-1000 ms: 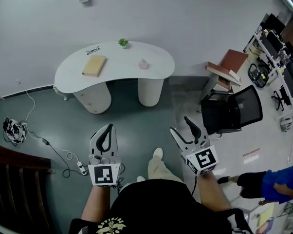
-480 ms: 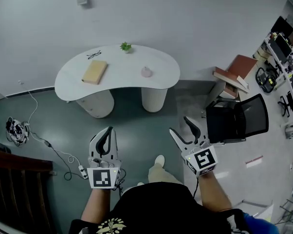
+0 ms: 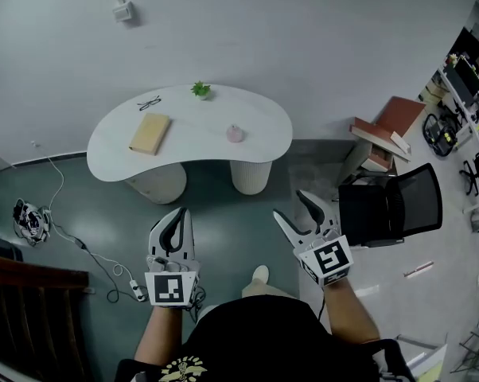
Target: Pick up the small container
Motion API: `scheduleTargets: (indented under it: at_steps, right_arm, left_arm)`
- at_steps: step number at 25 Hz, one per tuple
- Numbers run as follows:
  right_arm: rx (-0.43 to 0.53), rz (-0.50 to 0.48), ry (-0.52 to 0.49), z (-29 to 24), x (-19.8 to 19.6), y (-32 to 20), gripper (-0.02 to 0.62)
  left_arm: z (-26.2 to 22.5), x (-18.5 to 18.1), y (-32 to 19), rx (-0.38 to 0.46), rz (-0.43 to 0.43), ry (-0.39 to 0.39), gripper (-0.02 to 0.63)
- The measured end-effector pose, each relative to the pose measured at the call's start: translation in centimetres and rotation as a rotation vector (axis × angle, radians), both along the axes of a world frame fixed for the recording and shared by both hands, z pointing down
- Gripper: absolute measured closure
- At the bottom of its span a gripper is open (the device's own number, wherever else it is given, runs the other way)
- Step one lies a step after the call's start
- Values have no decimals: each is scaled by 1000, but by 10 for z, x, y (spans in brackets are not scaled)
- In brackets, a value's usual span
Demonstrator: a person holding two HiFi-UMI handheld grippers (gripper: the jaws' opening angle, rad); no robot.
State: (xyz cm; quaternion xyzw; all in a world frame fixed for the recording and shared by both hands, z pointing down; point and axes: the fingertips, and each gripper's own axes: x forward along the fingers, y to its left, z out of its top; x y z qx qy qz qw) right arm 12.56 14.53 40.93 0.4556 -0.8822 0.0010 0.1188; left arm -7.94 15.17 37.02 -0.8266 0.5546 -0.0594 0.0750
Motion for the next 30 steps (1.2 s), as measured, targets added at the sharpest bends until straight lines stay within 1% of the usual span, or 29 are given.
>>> scheduleTargets:
  at_steps: [7, 11, 14, 17, 20, 24, 30]
  right_arm:
    - [5, -46, -11, -1, 20, -48, 345]
    - [-5, -74, -11, 3, 30, -69, 345]
    - [-9, -86, -19, 4, 34, -77, 347]
    - [-16, -98, -30, 7, 35, -85, 347]
    - [-19, -110, -38, 9, 31, -94, 345]
    - [-24, -122, -42, 10, 27, -105, 345]
    - [-49, -122, -40, 19, 21, -130, 347]
  left_arm:
    - [-6, 23, -42, 8, -54, -3, 601]
    - [2, 35, -54, 0, -73, 6, 601]
    - [7, 42, -61, -30, -77, 3, 601]
    - [2, 48, -69, -3, -68, -5, 601]
    - [3, 45, -75, -8, -82, -4, 601]
    - [8, 40, -83, -43, -95, -34, 601]
    - [12, 36, -110, -34, -84, -24, 601]
